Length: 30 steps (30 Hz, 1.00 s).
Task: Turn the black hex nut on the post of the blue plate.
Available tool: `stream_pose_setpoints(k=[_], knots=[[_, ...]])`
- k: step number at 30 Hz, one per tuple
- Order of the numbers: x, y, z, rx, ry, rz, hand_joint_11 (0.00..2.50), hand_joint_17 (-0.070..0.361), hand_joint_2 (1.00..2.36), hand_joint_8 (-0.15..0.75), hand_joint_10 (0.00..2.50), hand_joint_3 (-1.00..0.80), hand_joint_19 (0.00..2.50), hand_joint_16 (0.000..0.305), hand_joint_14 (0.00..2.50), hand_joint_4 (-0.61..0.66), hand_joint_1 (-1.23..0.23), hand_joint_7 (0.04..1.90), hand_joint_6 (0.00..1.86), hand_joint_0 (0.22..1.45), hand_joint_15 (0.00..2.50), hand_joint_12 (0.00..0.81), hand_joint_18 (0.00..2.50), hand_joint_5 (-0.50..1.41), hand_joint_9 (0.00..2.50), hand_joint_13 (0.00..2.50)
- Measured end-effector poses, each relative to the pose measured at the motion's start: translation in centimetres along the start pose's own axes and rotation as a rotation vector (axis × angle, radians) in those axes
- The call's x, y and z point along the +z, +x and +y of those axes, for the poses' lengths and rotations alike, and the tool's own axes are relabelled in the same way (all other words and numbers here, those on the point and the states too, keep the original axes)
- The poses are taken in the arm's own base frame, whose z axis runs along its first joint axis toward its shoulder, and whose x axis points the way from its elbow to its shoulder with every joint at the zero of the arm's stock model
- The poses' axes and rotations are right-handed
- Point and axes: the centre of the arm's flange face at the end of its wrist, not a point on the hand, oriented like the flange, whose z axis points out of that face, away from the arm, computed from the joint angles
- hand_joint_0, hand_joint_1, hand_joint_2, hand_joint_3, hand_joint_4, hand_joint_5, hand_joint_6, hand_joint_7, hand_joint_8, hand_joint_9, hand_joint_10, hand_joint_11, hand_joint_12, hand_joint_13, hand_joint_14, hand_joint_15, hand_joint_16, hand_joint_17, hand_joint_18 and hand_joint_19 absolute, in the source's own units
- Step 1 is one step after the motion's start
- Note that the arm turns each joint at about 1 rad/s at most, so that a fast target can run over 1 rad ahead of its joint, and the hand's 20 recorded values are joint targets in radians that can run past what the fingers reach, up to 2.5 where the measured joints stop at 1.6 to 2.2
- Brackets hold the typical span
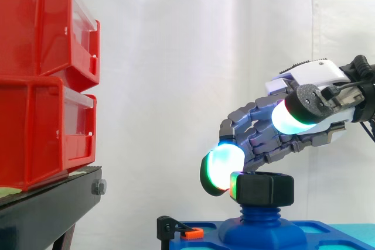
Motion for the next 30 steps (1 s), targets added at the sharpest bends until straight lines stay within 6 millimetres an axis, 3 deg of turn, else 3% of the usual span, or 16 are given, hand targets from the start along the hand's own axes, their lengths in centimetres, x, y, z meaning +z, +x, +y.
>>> stream_pose_setpoints(k=[30], knots=[[-0.40, -0.68, -0.37, -0.036, -0.002, -0.005, 0.15, 0.102, 1.00, 0.237, 0.01, -0.50, 0.00, 0.045, 0.00, 0.16, -0.46, 0.88, 0.50, 0.44, 0.00, 0.337, 0.00, -0.25, 0.10, 0.00]])
